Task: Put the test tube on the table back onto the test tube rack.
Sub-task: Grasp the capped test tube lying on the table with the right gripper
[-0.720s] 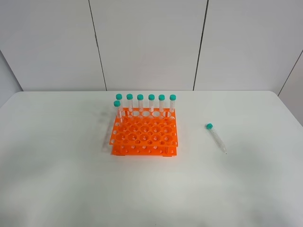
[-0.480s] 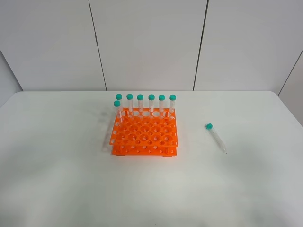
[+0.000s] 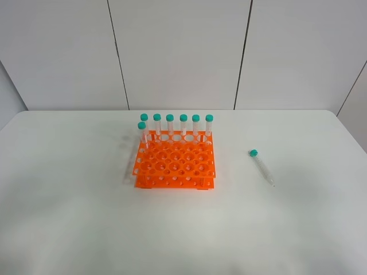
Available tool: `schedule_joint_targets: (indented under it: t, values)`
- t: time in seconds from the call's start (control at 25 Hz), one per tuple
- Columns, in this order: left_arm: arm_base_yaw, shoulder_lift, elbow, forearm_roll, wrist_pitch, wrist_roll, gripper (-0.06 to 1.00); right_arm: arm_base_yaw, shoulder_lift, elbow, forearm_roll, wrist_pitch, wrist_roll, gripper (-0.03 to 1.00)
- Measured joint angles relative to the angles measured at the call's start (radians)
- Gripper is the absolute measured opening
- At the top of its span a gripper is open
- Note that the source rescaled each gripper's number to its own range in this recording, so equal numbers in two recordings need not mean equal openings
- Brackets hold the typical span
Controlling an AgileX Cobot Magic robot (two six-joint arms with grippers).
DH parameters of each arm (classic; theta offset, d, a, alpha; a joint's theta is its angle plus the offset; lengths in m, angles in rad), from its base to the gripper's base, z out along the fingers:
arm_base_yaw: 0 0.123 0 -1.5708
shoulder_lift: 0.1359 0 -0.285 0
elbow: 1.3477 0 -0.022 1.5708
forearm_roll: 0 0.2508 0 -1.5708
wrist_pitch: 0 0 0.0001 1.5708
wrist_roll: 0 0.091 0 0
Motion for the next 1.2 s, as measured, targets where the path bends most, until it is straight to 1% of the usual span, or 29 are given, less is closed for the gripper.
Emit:
schedule_joint_targets:
  t: [0.12,0.24,0.36,0.48,0.56,0.84,0.96,1.08,1.2]
  values:
    - [0.000,0.000,0.000,0.000,0.000,0.000,1.00,0.000,0.108,-0.077,0.000,-0.026,0.000,1.00]
    - [0.000,0.000,0.000,0.000,0.000,0.000,1.00,0.000,0.252,-0.157,0.001,-0.027,-0.014,1.00]
    - [0.000,0.000,0.000,0.000,0.000,0.000,1.00,0.000,0.418,-0.228,0.017,-0.027,-0.078,1.00]
    - [0.000,0.000,0.000,0.000,0.000,0.000,1.00,0.000,0.595,-0.302,0.067,-0.025,-0.154,1.00]
    - [0.000,0.000,0.000,0.000,0.000,0.000,1.00,0.000,0.724,-0.352,0.079,-0.022,-0.187,1.00]
    - [0.000,0.000,0.000,-0.002,0.000,0.000,1.00,0.000,1.131,-0.518,0.095,-0.022,-0.200,1.00]
    - [0.000,0.000,0.000,-0.002,0.000,0.000,1.00,0.000,1.267,-0.576,0.100,-0.024,-0.200,1.00]
    - [0.000,0.000,0.000,-0.003,0.000,0.000,1.00,0.004,1.388,-0.629,0.125,-0.031,-0.215,1.00]
    - [0.000,0.000,0.000,-0.006,0.000,0.000,1.00,0.037,1.491,-0.654,0.126,-0.038,-0.240,1.00]
